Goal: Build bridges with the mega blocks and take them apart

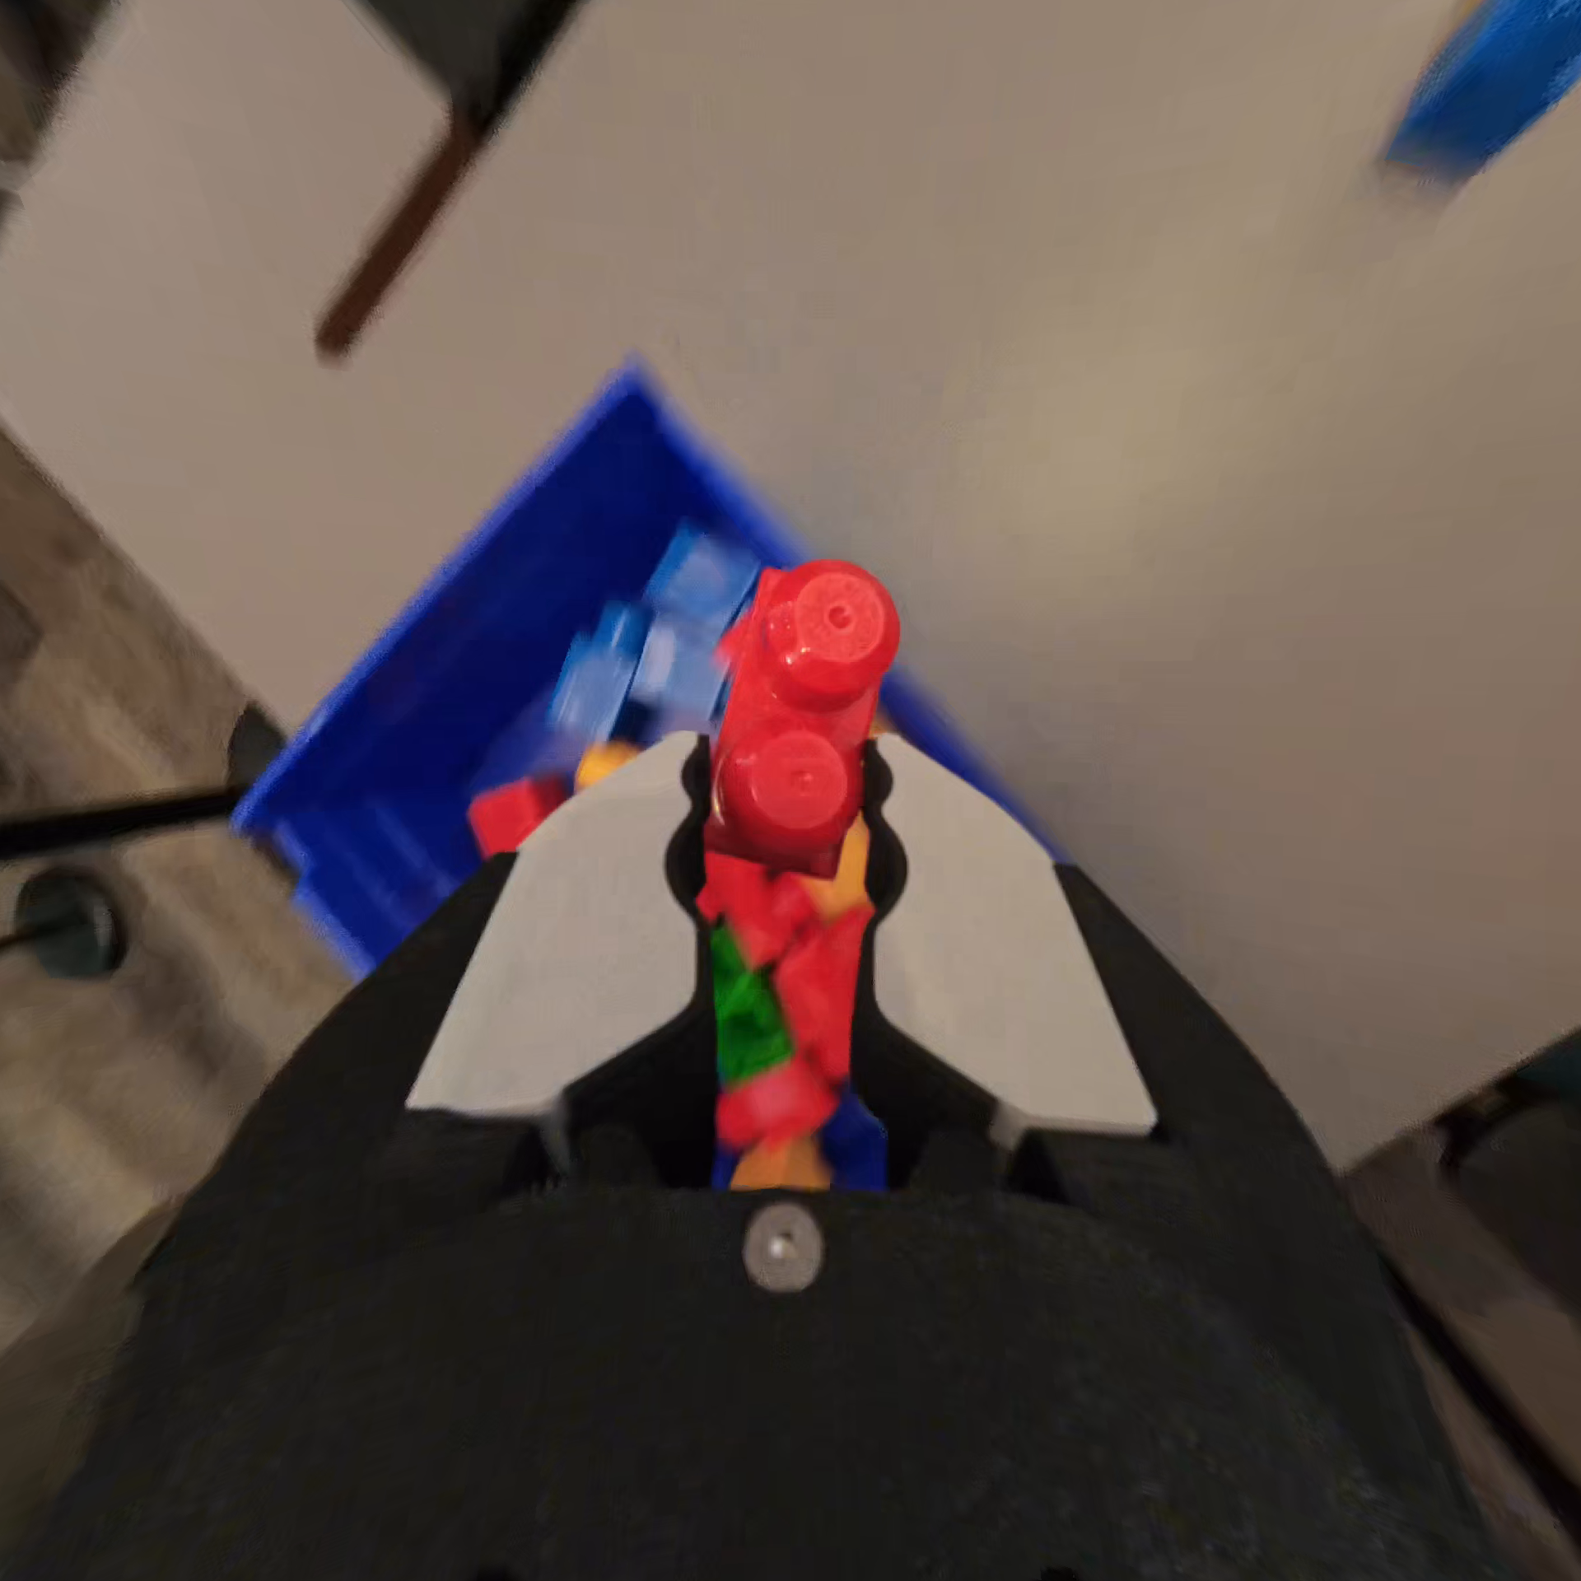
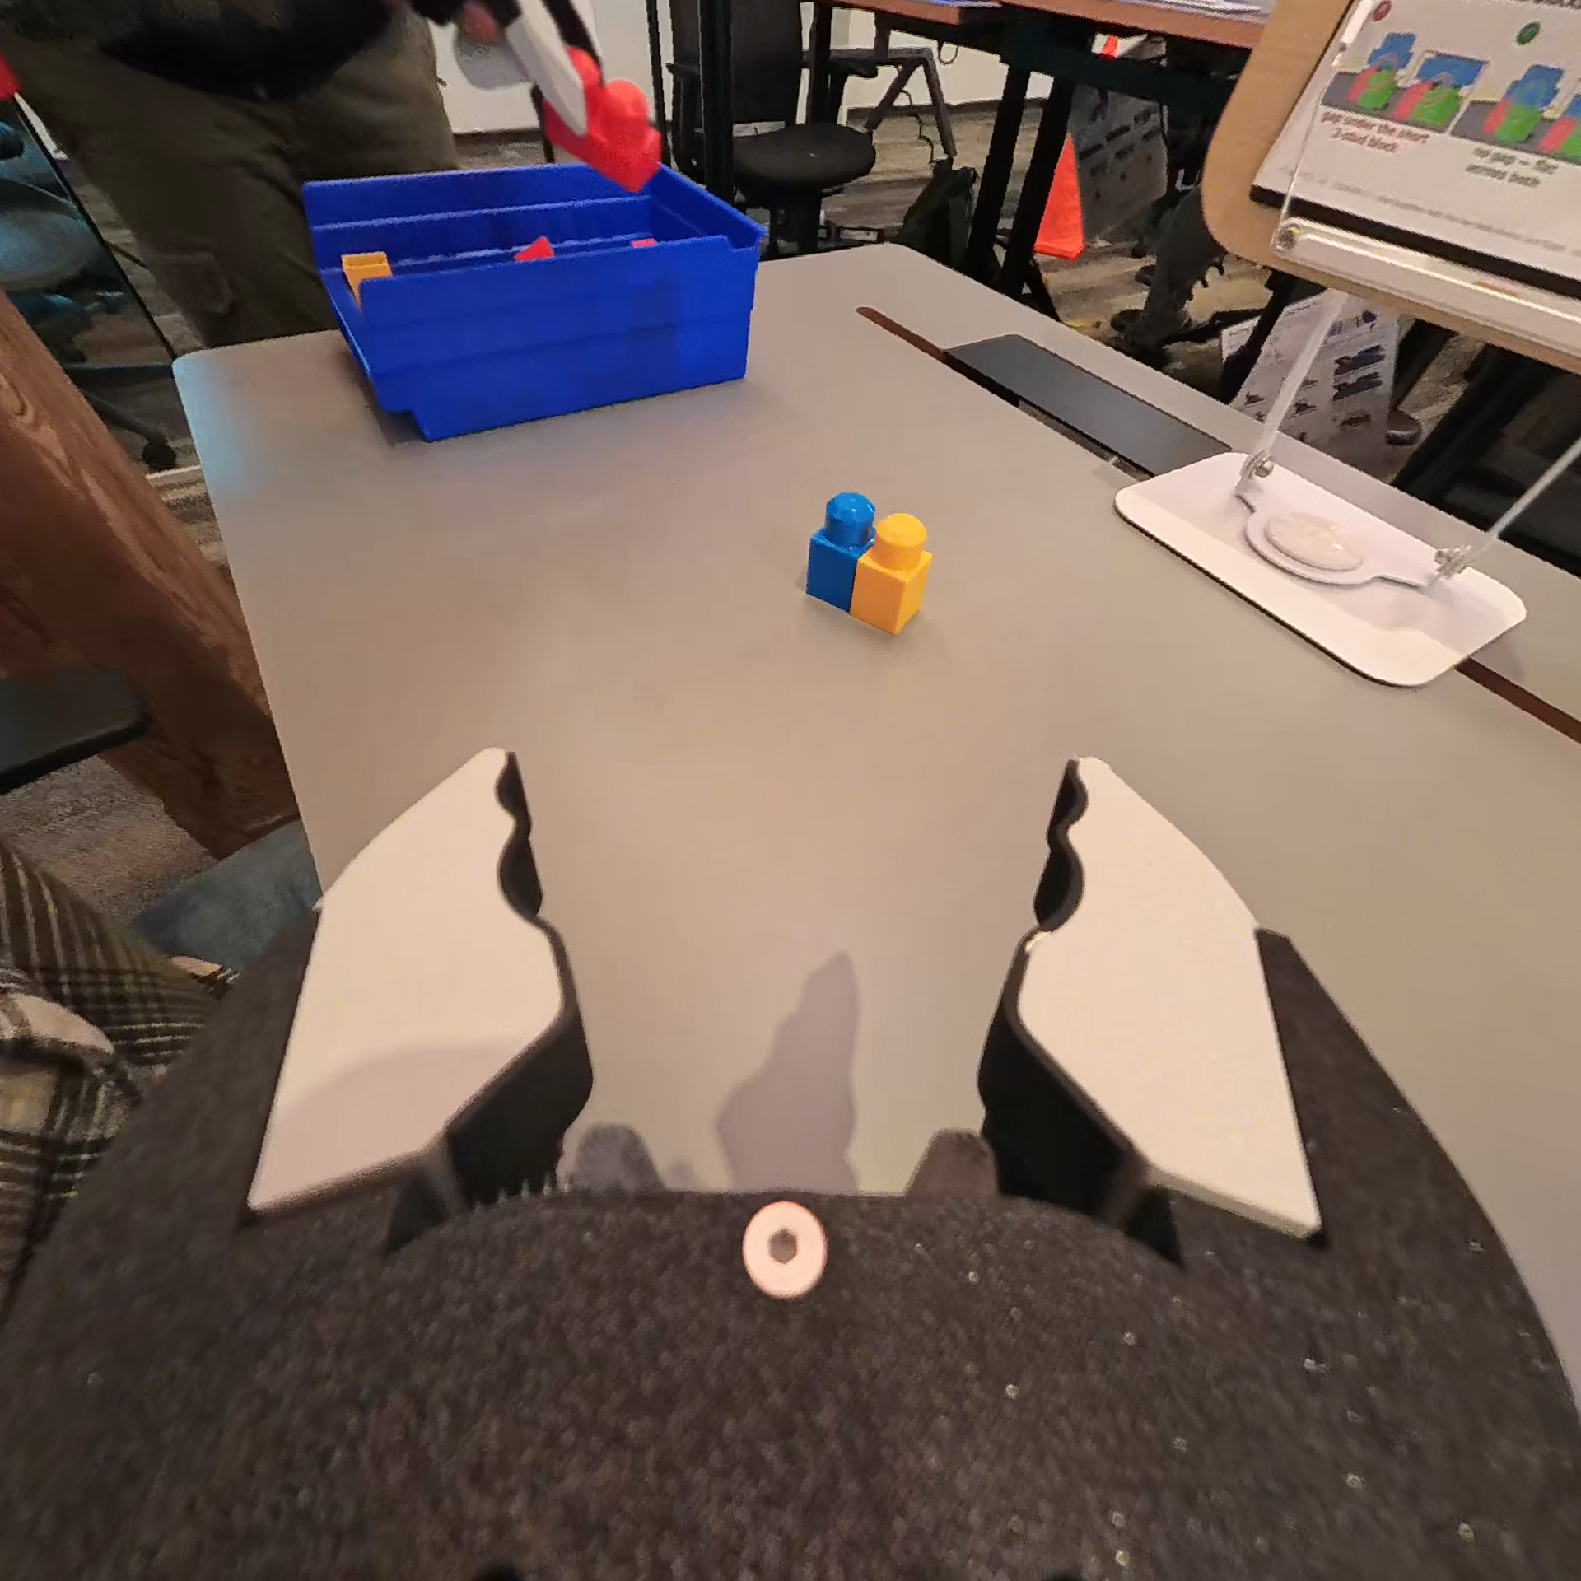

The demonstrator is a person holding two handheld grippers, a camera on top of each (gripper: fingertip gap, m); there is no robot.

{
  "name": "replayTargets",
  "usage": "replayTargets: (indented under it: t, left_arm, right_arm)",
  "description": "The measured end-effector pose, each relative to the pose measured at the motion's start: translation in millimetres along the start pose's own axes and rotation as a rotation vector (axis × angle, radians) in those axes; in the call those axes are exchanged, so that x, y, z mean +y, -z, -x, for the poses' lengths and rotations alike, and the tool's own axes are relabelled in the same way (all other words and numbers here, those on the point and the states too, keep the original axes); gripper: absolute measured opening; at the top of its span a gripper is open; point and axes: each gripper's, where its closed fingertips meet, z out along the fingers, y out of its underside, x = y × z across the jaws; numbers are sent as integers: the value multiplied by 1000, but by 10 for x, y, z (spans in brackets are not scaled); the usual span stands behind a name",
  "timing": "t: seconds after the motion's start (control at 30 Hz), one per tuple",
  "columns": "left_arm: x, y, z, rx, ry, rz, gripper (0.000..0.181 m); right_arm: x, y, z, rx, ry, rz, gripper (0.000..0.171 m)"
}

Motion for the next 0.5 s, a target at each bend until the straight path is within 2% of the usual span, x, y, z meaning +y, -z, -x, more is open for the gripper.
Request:
replayTargets:
  t: [0.03,0.13,0.3,0.4,0.5]
  left_arm:
    - [-222,-29,-153,11,22,-87,33]
    - [-788,-204,-739,105,52,-275,33]
    - [-1446,-593,-1655,331,68,-440,33]
    - [-1642,-817,-1894,371,53,-478,33]
    - [-1660,-1037,-2017,392,37,-390,33]
  right_arm:
    - [4,20,-14,3,-3,-4,114]
    - [27,61,-45,8,-12,-9,114]
    - [54,127,-71,15,-25,-28,114]
    - [78,170,-83,17,-32,-35,113]
    - [112,215,-110,25,-36,-34,113]
